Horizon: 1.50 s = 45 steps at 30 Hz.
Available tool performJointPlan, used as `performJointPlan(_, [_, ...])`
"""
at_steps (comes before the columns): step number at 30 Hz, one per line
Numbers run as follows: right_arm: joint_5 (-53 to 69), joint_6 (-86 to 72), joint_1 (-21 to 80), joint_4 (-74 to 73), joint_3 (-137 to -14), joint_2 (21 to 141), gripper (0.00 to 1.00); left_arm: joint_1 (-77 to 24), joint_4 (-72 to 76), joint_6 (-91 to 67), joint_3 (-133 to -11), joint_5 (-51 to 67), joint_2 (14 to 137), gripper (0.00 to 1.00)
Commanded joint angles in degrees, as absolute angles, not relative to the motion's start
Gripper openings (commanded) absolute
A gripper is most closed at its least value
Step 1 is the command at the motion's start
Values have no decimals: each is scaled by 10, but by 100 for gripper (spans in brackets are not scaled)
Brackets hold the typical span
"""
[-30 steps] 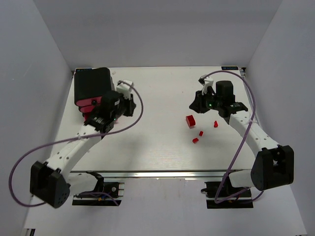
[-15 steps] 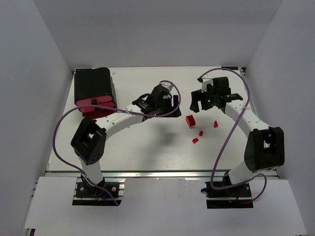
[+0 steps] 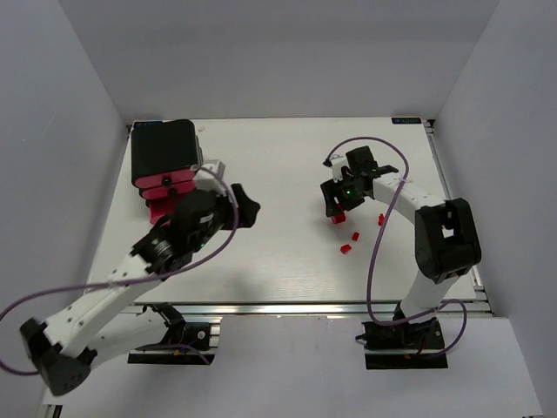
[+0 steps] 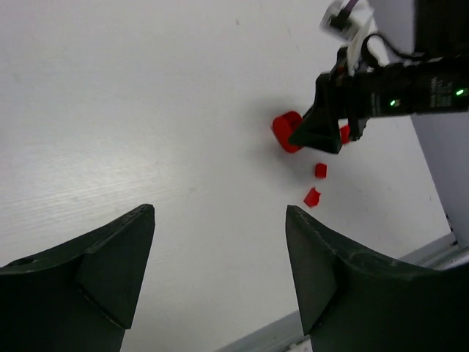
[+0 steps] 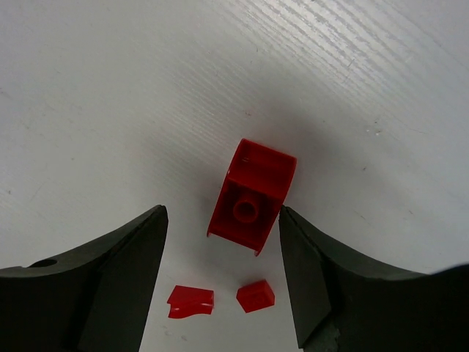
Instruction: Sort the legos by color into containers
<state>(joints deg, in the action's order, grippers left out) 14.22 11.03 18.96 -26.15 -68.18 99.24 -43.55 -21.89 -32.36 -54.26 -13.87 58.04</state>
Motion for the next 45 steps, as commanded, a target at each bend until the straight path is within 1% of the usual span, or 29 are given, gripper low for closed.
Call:
performJointPlan(1, [104,117,202,-266,-705,1012,68,-431,-267,-294,-494,-218,471,82])
performJointPlan(4, [71,112,214,-258,-705,1028,68,-425,-288,-284,-473,-236,379,82])
performJointPlan(7, [42,110,223,-251,-703,1040,65,-425,-302,-280,-452,-240,314,82])
performJointPlan(8, [38,110,228,-246,-701,1042,56,-425,-308,-278,-444,-239,303,82])
performJointPlan(9, [33,111,228,-244,-700,1044,50,-425,-314,-274,-440,-239,293,83])
performJointPlan(11, [23,112,232,-243,-698,1046,36,-425,-325,-270,-439,-241,271,83])
performJointPlan(12, [21,117,231,-245,-698,1045,16,-425,-333,-263,-439,-241,265,83])
performJointPlan(14, [31,122,238,-243,-698,1029,0,-425,-335,-254,-437,-231,245,82])
performJointPlan(15, [39,131,240,-241,-697,1022,0,-425,-332,-244,-430,-226,238,82])
performJointPlan(17, [94,161,257,-252,-708,1004,0,-425,-323,-230,-418,-194,209,82])
performJointPlan(19, [146,225,300,-280,-734,1004,0,-425,-301,-210,-403,-167,187,82])
performJointPlan(20, [159,248,312,-299,-776,1013,0,-425,-293,-205,-400,-146,176,82])
performJointPlan(21, [168,270,354,-335,-800,1021,0,-425,-279,-195,-396,-138,154,82])
performJointPlan(22, [173,296,367,-346,-827,1033,0,-420,-274,-193,-389,-135,142,82])
performJointPlan(23, [170,307,380,-356,-880,1057,0,-420,-272,-192,-386,-128,131,82])
performJointPlan(24, [165,315,421,-366,-909,1070,0,-420,-267,-190,-384,-126,109,82])
performJointPlan(28, [119,306,486,-360,-1074,1167,0,-420,-262,-189,-375,-129,62,82])
performJointPlan(29, [109,296,492,-359,-1111,1211,0,-420,-262,-189,-374,-131,53,82])
performJointPlan(30, [97,288,498,-356,-1188,1232,0,-420,-261,-189,-373,-137,46,82])
performJointPlan(33, [53,282,530,-342,-1308,1311,0,-420,-262,-188,-373,-135,34,82])
performJointPlan(35, [22,287,554,-288,-1315,1333,0,-420,-262,-185,-374,-131,33,82])
performJointPlan(36, [9,297,565,-263,-1293,1333,0,-420,-262,-184,-374,-127,33,82])
performJointPlan(37, [7,301,569,-209,-1278,1332,0,-420,-263,-184,-375,-127,31,82])
performJointPlan(40, [4,311,591,-132,-1252,1333,0,-420,-261,-183,-374,-129,16,82])
performJointPlan(45, [3,318,616,-94,-1283,1368,0,-420,-258,-183,-370,-128,4,82])
